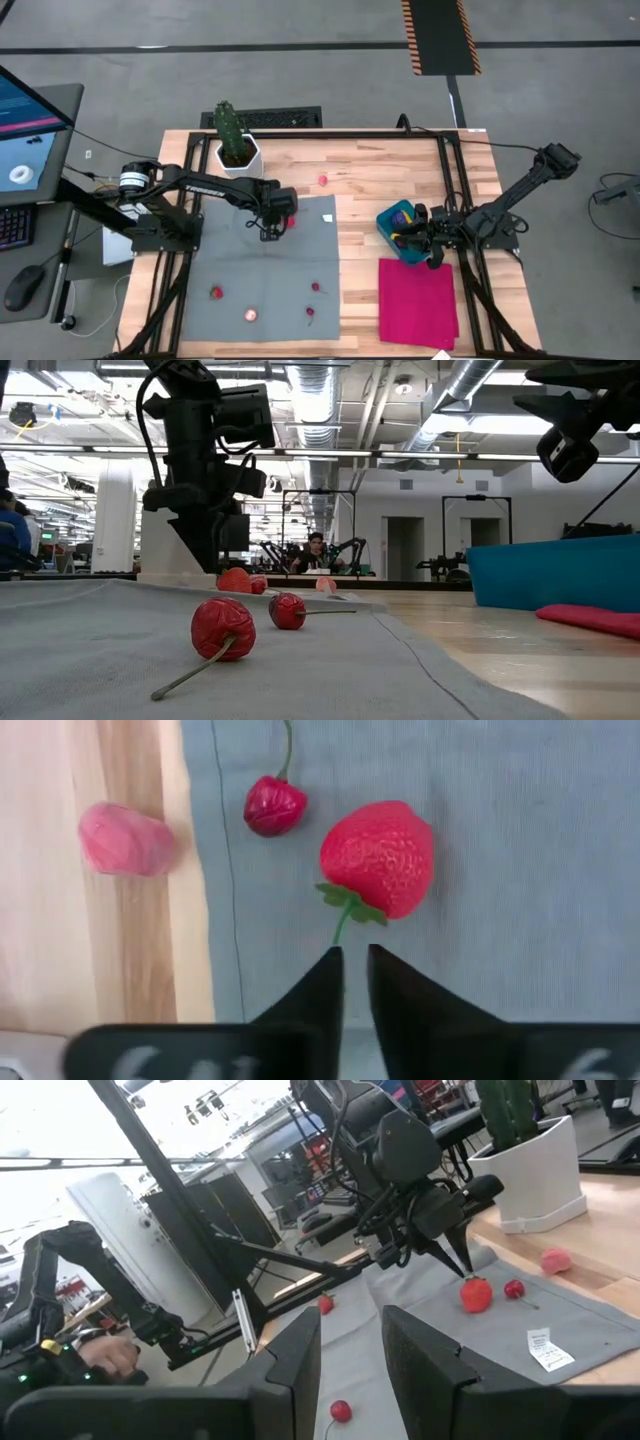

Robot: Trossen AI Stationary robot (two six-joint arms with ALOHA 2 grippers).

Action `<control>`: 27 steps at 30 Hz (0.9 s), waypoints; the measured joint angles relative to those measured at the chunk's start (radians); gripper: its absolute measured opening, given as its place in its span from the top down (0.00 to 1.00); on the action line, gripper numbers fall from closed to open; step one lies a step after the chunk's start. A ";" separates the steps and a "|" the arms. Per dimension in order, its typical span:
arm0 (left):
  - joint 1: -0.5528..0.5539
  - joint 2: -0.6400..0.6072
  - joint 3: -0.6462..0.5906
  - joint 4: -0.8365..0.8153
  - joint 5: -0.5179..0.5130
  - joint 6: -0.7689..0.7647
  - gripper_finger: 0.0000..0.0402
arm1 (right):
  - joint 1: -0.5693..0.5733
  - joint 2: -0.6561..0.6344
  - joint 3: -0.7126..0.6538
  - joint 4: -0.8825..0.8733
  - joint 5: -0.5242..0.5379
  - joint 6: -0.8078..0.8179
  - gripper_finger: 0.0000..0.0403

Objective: Pick and placing Produce into tupperware
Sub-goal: Put the red strawberry into the blue bin

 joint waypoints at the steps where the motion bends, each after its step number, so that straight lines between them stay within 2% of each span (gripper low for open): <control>1: 0.000 0.000 0.000 0.000 0.001 0.002 0.94 | 0.000 0.000 0.000 0.000 0.000 0.000 0.67; 3: 0.000 0.000 0.000 0.000 0.002 0.003 0.98 | 0.000 0.000 0.000 0.000 0.000 0.000 0.67; 7: 0.000 0.000 0.000 0.004 -0.002 0.003 1.00 | 0.000 0.000 0.000 0.000 0.000 0.000 0.67; 27: -0.008 0.000 0.000 -0.020 -0.033 0.021 1.00 | 0.000 0.000 0.000 0.000 0.000 0.001 0.67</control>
